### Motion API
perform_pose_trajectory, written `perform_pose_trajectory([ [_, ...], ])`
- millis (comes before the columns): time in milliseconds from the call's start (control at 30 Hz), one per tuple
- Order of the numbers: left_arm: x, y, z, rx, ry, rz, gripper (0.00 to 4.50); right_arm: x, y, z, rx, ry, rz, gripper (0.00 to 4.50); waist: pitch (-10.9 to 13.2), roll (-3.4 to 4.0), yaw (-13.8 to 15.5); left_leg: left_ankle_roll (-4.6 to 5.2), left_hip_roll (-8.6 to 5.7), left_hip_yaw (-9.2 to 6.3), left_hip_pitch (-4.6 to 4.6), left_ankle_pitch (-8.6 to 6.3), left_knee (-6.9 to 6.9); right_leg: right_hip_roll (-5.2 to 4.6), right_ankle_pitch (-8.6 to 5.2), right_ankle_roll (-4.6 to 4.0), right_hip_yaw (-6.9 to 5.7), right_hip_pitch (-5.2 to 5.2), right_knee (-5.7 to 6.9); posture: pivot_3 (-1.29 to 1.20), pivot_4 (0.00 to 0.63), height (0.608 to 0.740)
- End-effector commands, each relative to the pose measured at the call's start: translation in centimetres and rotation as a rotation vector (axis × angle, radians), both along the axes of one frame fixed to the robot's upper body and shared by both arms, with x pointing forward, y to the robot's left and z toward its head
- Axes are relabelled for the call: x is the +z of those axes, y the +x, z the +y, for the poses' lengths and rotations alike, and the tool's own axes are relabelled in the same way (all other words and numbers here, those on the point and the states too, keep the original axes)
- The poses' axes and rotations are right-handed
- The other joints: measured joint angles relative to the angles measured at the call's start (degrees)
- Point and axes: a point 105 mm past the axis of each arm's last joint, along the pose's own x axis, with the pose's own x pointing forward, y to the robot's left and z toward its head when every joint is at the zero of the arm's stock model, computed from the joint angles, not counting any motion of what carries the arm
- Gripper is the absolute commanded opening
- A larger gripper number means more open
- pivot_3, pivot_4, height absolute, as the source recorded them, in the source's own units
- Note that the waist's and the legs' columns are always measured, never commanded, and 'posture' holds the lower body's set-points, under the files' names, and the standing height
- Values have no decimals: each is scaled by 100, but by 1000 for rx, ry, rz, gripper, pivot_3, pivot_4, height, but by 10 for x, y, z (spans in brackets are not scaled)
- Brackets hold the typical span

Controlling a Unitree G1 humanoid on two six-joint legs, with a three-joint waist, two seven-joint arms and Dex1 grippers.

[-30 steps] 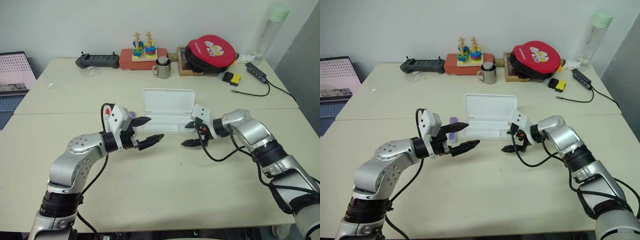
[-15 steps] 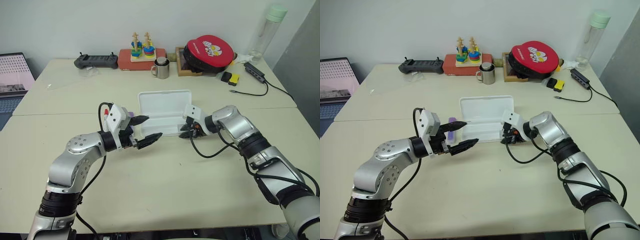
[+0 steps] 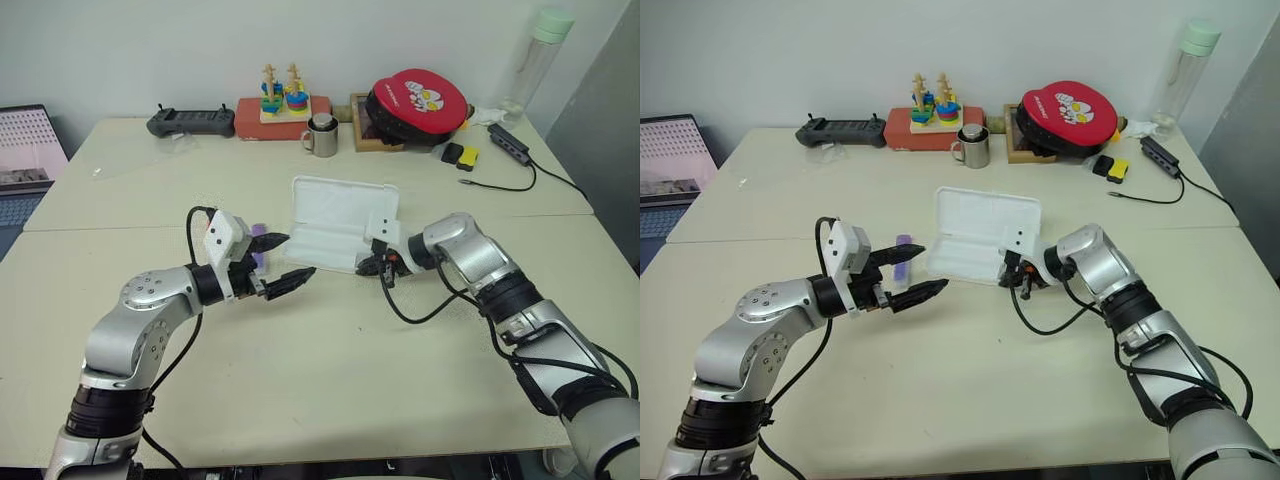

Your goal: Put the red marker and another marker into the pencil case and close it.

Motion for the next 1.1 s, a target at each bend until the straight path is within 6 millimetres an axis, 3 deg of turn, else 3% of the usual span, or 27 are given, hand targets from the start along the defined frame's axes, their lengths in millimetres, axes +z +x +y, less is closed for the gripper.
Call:
perform_pose_trajectory([
  [33, 10, -21, 9, -17, 13, -6, 4500, 12, -31, 4, 106, 38, 14, 59, 0, 0, 4, 0, 0, 0, -1, 0, -4, 0, 0, 0, 2, -3, -1, 0, 150, 740],
  [200, 5, -34, 12, -22, 40, 31, 4500, -2, -59, 7, 167, 19, 61, 59, 1, 0, 26, 0, 0, 1, 1, 0, -2, 0, 0, 0, 4, 3, -2, 0, 150, 740],
  [567, 11, -26, 17, 34, 18, 14, 4500, -15, -70, 14, 187, 4, 71, 59, 0, 0, 33, 0, 0, -1, 1, 0, 0, 0, 0, 0, 3, 6, -4, 0, 150, 740],
  [700, 23, -14, 27, 123, -58, -8, 4500, -10, -71, 13, 189, 22, 60, 805, 0, -1, 40, 0, 0, -2, 1, 0, 0, 0, 0, 0, 3, 6, -5, 0, 150, 740],
  [833, 48, 2, 45, 256, -192, -65, 4500, 2, -71, 12, 192, 57, 46, 1904, 0, -1, 39, 0, 0, -3, 1, 0, 3, 0, 0, 0, 0, 7, -4, 0, 150, 740],
  [967, 74, 19, 81, 462, -332, -117, 4500, 46, -73, 19, 210, 251, 31, 3044, -1, -6, 33, 0, 0, -2, -2, 0, 3, 0, 0, 0, -2, 2, -4, 0, 150, 740],
  [1100, 66, 40, 130, 742, -315, -98, 4500, 99, -61, 21, 156, 457, -21, 3995, -1, -6, 11, -1, -1, 1, 5, 0, 3, 2, 0, 0, -3, 3, 2, 0, 150, 740],
])
